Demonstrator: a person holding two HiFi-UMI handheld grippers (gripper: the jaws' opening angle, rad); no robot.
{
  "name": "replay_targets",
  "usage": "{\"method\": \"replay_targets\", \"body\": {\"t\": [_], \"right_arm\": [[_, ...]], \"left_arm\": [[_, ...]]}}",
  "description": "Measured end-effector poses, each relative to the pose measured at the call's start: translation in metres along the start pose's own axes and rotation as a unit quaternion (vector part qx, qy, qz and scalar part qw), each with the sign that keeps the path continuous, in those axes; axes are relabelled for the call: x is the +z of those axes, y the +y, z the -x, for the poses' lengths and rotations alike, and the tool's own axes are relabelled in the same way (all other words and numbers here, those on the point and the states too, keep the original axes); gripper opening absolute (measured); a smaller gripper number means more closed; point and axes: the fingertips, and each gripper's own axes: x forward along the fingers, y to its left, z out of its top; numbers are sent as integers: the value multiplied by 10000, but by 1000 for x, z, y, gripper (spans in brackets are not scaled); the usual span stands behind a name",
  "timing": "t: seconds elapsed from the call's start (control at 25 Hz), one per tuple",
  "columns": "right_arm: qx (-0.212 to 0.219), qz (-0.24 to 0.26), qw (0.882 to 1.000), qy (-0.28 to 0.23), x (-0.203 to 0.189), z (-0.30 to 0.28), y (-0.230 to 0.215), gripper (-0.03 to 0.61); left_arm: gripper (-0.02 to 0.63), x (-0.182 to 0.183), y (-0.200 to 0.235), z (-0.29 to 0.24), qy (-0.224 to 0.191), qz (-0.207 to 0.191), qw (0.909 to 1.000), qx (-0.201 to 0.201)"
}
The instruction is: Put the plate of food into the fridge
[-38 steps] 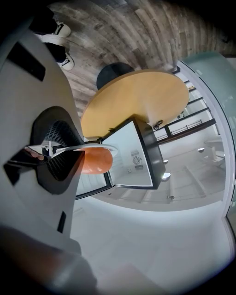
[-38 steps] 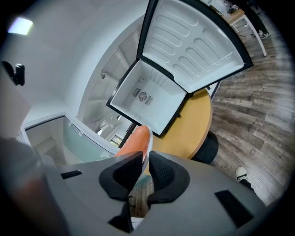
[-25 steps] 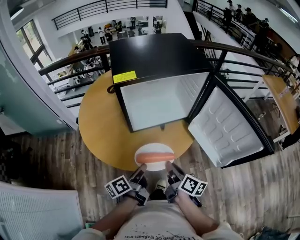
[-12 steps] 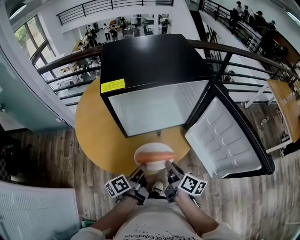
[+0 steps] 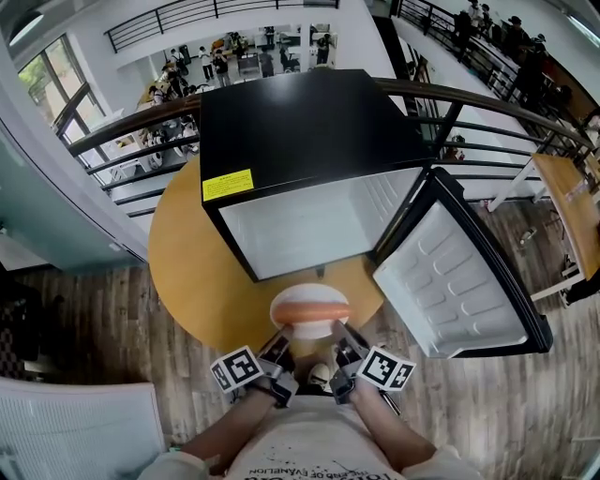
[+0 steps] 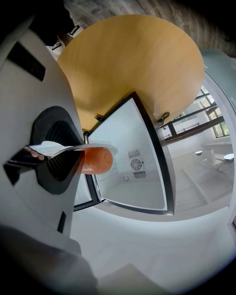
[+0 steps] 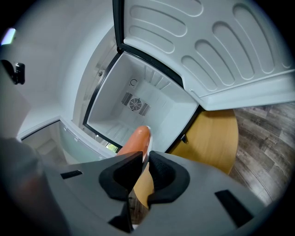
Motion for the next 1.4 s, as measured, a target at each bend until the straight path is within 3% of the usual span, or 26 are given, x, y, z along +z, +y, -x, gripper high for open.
{"method": "replay_targets", "body": {"t": [0.6,1.4], "right_arm": [[-190,-5,9997,-132,28,-34,-14,61],[-370,-67,9992,-113,74,-115,-68,61]], "left_arm": [[44,26,6,-41,59,82,9999,-25],[44,67,42,-125,-365,338,9987,109]]}}
